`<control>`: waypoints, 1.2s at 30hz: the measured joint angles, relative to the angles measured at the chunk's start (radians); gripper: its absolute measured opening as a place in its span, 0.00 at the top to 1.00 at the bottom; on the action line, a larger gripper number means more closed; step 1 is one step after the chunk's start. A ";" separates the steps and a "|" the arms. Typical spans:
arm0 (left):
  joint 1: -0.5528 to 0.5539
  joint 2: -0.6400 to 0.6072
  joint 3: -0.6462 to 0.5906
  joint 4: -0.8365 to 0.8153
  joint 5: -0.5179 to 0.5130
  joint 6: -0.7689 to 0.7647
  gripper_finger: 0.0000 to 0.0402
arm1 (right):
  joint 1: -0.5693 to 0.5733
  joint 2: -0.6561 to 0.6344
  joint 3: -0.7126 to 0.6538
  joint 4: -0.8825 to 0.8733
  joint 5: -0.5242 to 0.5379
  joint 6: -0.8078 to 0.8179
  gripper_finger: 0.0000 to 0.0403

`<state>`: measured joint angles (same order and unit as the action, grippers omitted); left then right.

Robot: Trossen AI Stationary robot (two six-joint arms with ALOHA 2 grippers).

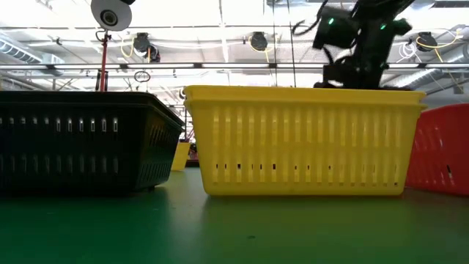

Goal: Stack baskets by color
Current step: Stack the top right red bin on top of the bottom right red bin

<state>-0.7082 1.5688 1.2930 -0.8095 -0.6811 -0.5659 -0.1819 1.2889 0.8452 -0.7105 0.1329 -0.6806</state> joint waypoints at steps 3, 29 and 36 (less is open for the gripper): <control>-0.001 0.000 0.000 0.000 0.000 0.000 0.72 | 0.060 -0.048 0.000 -0.033 -0.002 0.136 0.99; -0.001 0.000 0.000 0.003 0.000 0.000 0.72 | 0.576 -0.113 0.341 -0.405 0.177 1.051 0.99; 0.000 0.000 0.000 0.003 0.000 0.000 0.72 | 0.696 -0.005 0.475 -0.534 0.184 1.222 0.99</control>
<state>-0.7087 1.5684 1.2930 -0.8062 -0.6815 -0.5663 0.5146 1.2837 1.3199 -1.2444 0.3172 0.5410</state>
